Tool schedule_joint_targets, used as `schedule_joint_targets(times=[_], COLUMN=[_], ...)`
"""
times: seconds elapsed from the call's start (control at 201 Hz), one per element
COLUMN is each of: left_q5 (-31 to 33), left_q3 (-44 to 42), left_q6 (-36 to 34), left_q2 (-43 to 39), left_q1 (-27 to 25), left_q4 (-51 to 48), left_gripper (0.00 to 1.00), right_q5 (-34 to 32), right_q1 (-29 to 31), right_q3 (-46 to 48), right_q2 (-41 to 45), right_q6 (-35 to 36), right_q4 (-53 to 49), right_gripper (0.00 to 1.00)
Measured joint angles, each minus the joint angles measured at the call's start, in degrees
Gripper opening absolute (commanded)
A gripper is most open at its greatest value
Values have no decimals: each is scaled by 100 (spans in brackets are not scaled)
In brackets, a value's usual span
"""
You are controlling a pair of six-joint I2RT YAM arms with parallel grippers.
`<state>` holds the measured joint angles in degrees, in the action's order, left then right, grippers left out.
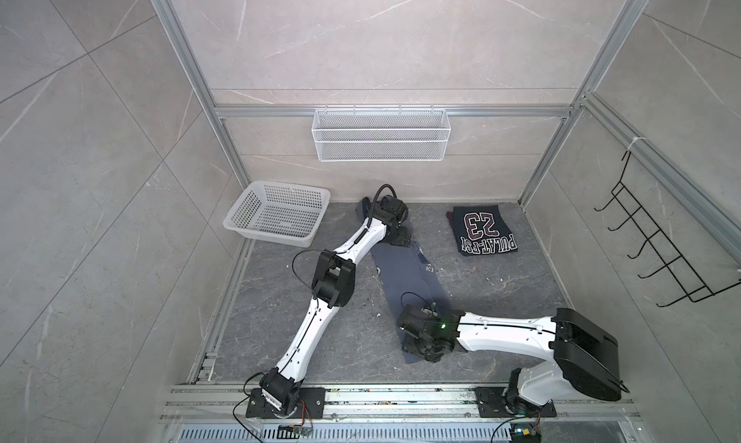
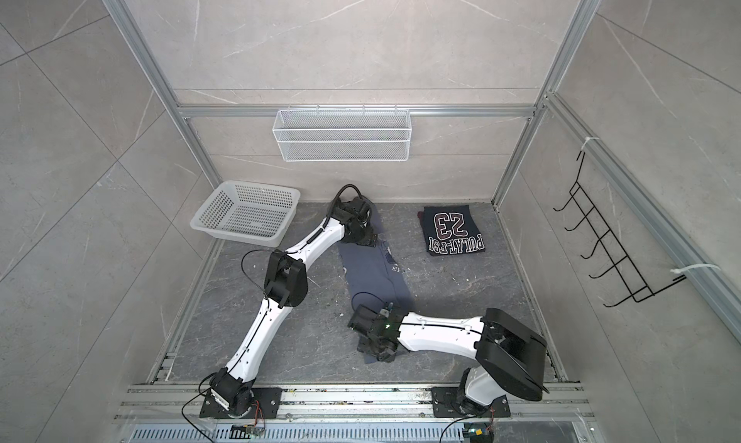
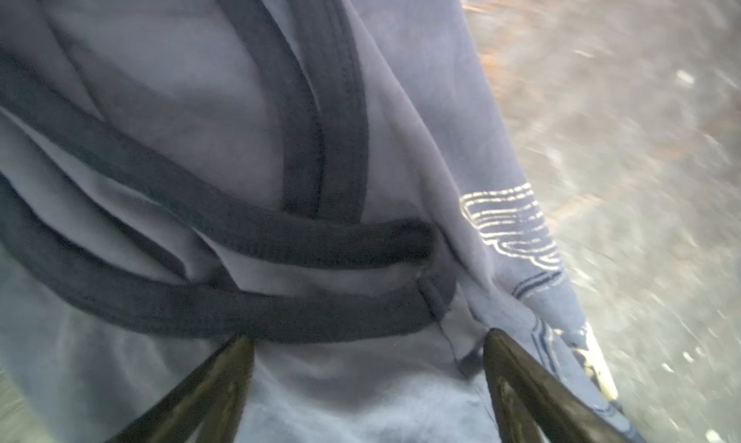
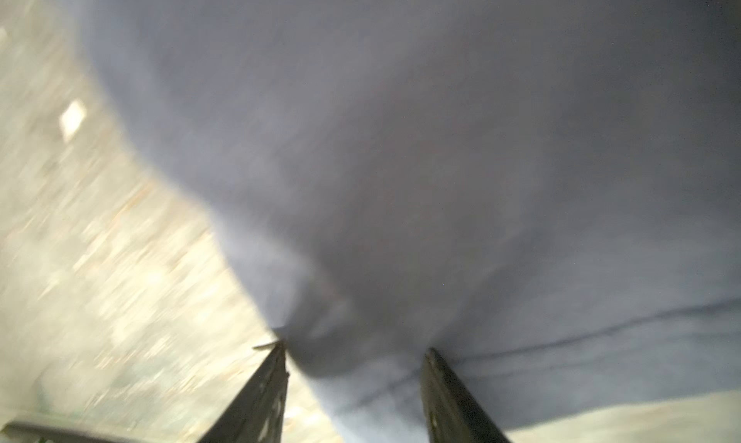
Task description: Fold and stack the tank tops
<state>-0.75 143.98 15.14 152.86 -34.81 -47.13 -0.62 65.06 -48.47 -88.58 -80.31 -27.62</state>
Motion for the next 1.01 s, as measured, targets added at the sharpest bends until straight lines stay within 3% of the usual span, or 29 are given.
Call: schedule_joint_targets(times=[0.269, 0.438, 0.503, 0.607, 0.752, 0.851, 1.006], left_q5=[-289, 96, 378, 625, 715, 667, 479], left_q3=[175, -4, -920, -3082, -5733, -7001, -8651], left_q6=[-247, 280, 741, 1469, 2476, 3110, 4120], left_q2=[20, -588, -1502, -3543, -6041, -6712, -6778], left_q1=[-463, -501, -468, -450, -693, -1274, -2227], left_q4=[-96, -748, -767, -354, 376, 841, 1335], left_gripper=[99, 99, 99, 98, 95, 92, 89], right_q5=[-380, -1082, -1147, -1121, -640, -55, 793], right_q1=[435, 155, -431, -1523, -2638, -3265, -3849], right_q3=[-931, -754, -575, -280, 72, 479, 1025], right_q2=[-162, 1296, 2022, 2793, 2940, 2839, 2496], right_q6=[260, 887, 1261, 1934, 2728, 3071, 3353], right_q4=[-407, -1292, -1670, -2175, -2612, -2579, -2345], right_gripper=[56, 58, 58, 58, 58, 56, 55])
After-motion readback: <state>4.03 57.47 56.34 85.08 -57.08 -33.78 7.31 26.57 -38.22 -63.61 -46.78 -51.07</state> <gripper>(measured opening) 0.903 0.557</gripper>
